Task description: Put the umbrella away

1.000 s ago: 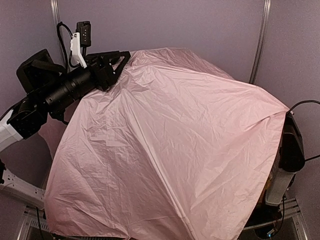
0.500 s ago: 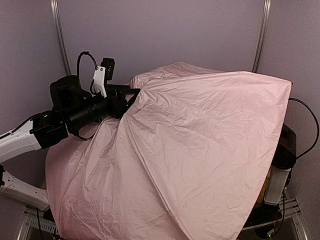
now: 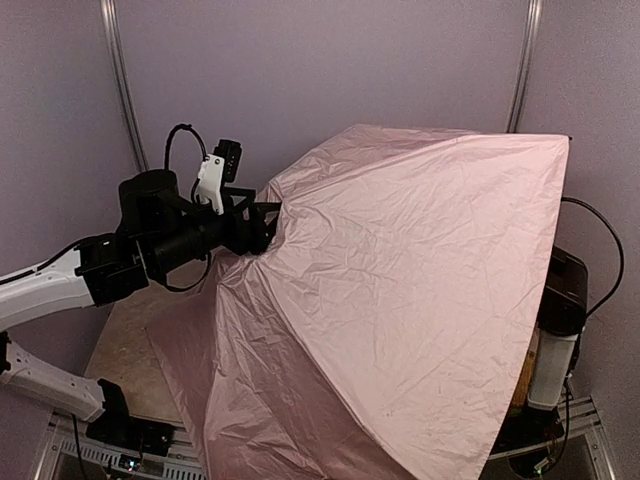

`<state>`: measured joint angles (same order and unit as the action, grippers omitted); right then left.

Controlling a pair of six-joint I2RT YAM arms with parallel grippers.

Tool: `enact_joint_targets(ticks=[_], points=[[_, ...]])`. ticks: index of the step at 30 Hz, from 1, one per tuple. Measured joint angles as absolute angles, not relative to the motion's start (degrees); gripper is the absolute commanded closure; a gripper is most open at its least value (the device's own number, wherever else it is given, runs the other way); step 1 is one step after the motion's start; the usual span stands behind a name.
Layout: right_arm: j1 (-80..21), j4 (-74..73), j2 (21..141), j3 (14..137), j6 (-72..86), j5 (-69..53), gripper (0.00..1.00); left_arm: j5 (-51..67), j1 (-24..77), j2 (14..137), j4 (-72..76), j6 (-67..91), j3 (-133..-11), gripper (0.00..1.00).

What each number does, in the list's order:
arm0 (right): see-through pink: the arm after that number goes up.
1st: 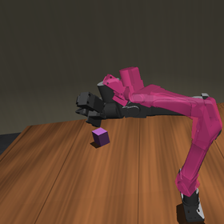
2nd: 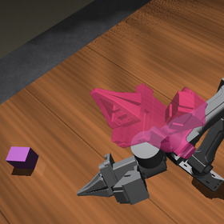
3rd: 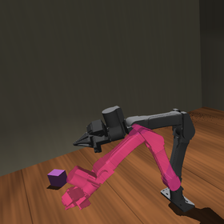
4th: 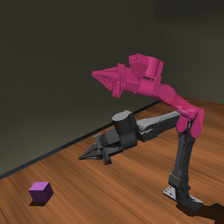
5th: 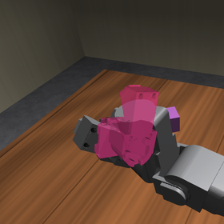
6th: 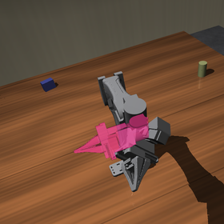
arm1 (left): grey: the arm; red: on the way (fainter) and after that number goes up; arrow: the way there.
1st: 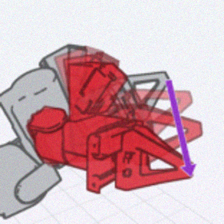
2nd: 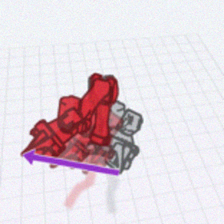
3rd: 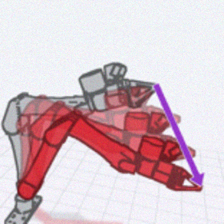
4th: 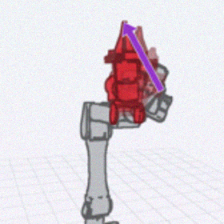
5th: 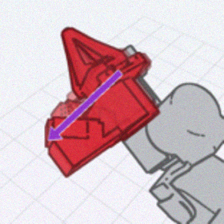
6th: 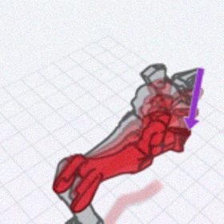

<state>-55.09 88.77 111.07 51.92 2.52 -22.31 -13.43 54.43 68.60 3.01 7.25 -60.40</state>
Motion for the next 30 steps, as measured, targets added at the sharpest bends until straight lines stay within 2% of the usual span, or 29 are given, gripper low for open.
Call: enact_joint_targets(ticks=[5, 14, 25, 30], points=[[-55.99, 87.74, 104.79, 49.95, 1.43, -23.22, 1.0, -9.45, 57.32, 57.89, 1.3, 5.87, -58.11, 0.03], [-55.53, 80.53, 95.72, 52.47, -0.4, -25.61, 1.0, -9.47, 56.93, 46.87, 2.04, 7.11, -53.84, 0.03], [-55.53, 69.67, 90.41, 59.61, -0.23, -12.19, 1.0, -25.98, 56.69, 33.54, -5.43, 7.66, -49.39, 0.06], [-55.46, 68.27, 88.31, 59.72, -1.45, -7.53, 1.0, -27.0, 56.6, 35.0, -5.45, 7.66, -48.45, 0.06]])
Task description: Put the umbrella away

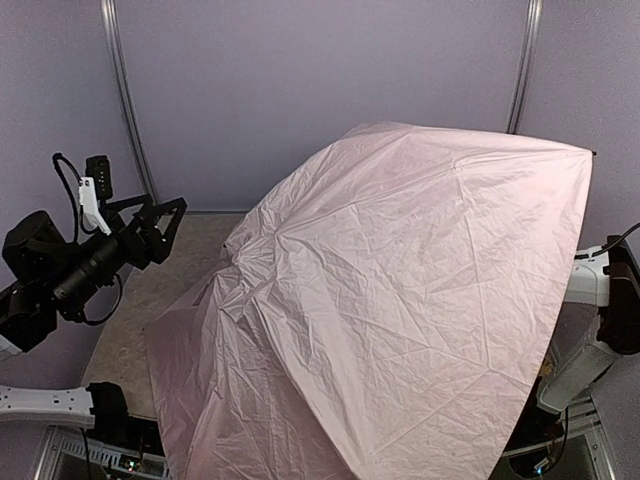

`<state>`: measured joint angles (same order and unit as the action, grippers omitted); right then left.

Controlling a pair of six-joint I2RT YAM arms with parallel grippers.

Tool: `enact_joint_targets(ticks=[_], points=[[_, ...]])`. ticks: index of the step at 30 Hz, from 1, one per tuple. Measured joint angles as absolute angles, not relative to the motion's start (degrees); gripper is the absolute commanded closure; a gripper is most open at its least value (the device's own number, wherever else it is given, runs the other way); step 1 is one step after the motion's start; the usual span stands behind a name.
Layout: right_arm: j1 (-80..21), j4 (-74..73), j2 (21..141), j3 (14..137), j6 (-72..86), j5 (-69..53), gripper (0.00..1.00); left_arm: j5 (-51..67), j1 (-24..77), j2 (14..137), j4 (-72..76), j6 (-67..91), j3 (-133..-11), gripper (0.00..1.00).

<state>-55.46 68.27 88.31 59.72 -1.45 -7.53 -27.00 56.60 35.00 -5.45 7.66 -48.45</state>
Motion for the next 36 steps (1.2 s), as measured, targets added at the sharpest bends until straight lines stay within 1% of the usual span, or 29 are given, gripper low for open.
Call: enact_joint_targets(ticks=[4, 5, 7, 10, 11, 12, 13, 15, 17, 19, 20, 27, 36], points=[[-55.46, 64.93, 88.31, 60.51, -2.07, -6.13, 1.0, -25.12, 56.6, 40.58, -5.61, 7.53, -48.23, 0.03], [-55.44, 63.64, 88.31, 61.08, -2.35, -6.13, 0.97, -23.86, 56.6, 42.09, -5.58, 7.44, -48.18, 0.02], [-55.35, 60.77, 88.23, 62.33, -3.09, -6.44, 0.86, -21.56, 56.6, 44.47, -5.58, 7.33, -47.79, 0.01], [-55.05, 53.25, 86.3, 62.76, -4.12, -7.27, 0.74, -18.57, 56.6, 46.44, -5.48, 7.27, -46.87, 0.01], [-54.94, 49.98, 85.1, 62.72, -4.62, -7.44, 0.67, -17.47, 56.6, 46.78, -5.28, 7.22, -46.52, 0.01], [-54.78, 46.98, 83.72, 62.54, -4.99, -7.53, 0.62, -16.32, 56.6, 47.0, -4.97, 7.16, -46.15, 0.01], [-54.46, 44.18, 82.08, 62.0, -5.34, -7.66, 0.55, -15.22, 56.6, 47.09, -4.62, 6.98, -45.8, 0.01], [-53.56, 39.07, 78.63, 60.58, -6.02, -8.38, 0.38, -12.49, 56.6, 47.37, -3.44, 6.2, -44.91, 0.01], [-52.25, 33.08, 75.46, 59.94, -6.72, -10.35, 0.18, -9.69, 56.6, 48.01, -2.33, 5.32, -43.88, 0.01], [-51.16, 26.7, 73.71, 60.25, -7.77, -12.97, 0.04, -7.84, 56.6, 48.99, -1.45, 4.56, -43.18, 0.01], [-50.83, 23.33, 73.47, 60.77, -8.58, -14.09, 0.0, -7.46, 56.6, 49.54, -1.13, 4.29, -43.0, 0.01], [-50.41, 4.19, 78.06, 65.28, -14.26, -19.2, 0.0, -8.95, 56.12, 52.16, 0.84, 3.77, -42.96, 0.02], [-48.03, -7.53, 89.93, 72.73, -23.77, -21.52, 0.0, -12.47, 53.21, 50.83, 0.93, 4.05, -42.96, 0.02]])
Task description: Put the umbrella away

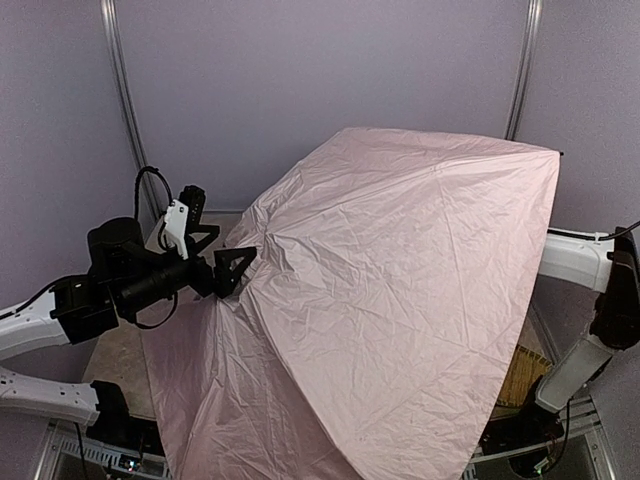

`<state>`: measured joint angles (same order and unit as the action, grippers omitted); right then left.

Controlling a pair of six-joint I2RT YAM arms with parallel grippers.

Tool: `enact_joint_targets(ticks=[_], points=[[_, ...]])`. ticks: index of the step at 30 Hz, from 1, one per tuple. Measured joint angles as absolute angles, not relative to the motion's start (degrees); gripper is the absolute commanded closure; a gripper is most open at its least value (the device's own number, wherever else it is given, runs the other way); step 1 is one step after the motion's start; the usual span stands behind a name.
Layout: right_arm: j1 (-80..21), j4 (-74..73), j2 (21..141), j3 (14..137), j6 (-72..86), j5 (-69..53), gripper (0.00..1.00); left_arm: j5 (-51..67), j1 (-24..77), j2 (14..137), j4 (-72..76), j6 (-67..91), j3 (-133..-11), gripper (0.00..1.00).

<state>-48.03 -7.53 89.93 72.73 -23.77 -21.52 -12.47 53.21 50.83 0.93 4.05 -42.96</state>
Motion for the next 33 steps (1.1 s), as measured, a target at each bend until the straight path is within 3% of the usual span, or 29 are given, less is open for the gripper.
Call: enact_joint_targets(ticks=[21, 26, 33], points=[[-45.56, -19.22, 106.69, 82.28, -30.02, -25.98, 0.06, -11.16, 48.47, 52.86, 2.7, 4.89, -43.09, 0.02], [-45.56, -20.62, 103.42, 83.05, -25.23, -21.52, 0.01, -8.49, 42.54, 59.51, 3.4, 4.62, -45.39, 0.03], [-45.54, -19.2, 87.33, 72.64, -18.31, -19.73, 0.0, -7.81, 38.3, 65.04, 2.07, 3.92, -49.36, 0.03]])
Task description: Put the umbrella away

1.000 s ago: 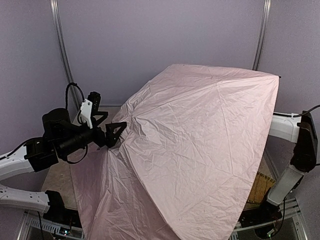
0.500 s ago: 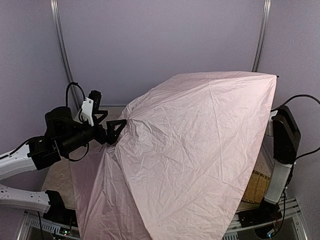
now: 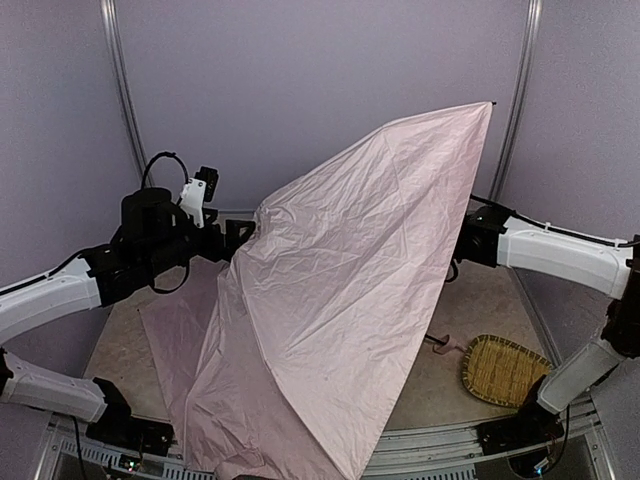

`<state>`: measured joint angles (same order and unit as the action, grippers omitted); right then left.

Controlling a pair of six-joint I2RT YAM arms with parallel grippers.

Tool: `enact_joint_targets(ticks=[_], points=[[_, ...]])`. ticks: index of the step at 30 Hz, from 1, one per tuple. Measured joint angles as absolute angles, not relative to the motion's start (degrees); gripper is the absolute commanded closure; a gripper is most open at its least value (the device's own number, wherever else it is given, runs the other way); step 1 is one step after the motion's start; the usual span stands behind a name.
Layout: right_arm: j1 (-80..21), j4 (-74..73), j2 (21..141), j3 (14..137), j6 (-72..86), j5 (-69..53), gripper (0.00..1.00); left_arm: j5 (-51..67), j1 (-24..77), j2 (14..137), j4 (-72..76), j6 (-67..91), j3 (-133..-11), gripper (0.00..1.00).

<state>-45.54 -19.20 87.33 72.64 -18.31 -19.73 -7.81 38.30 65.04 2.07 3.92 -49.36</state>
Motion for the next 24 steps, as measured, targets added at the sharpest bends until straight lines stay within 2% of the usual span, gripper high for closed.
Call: enact_joint_targets(ticks=[4, 8, 14, 16, 20, 24], points=[[-45.3, -17.78, 84.34, 67.53, -17.54, -20.29, 0.01, -7.73, 37.39, 65.28, 2.04, 3.7, -50.65, 0.03], [-43.9, -17.61, 87.96, 65.82, -17.28, -21.02, 0.05, -7.7, 37.08, 65.43, 2.07, 3.73, -50.76, 0.03], [-41.36, -16.53, 96.01, 66.78, -16.56, -25.58, 0.19, -7.68, 37.06, 66.06, 2.07, 3.7, -50.76, 0.03], [-41.47, -16.32, 98.17, 67.42, -16.14, -27.27, 0.3, -7.66, 37.04, 66.08, 2.07, 3.6, -50.76, 0.03], [-41.89, -15.7, 100.51, 67.83, -15.27, -29.47, 0.66, -7.6, 36.97, 66.02, 2.07, 3.36, -50.76, 0.03], [-42.37, -14.2, 100.73, 68.4, -12.23, -31.31, 0.9, -7.79, 36.84, 64.6, 1.54, 3.25, -50.72, 0.03]])
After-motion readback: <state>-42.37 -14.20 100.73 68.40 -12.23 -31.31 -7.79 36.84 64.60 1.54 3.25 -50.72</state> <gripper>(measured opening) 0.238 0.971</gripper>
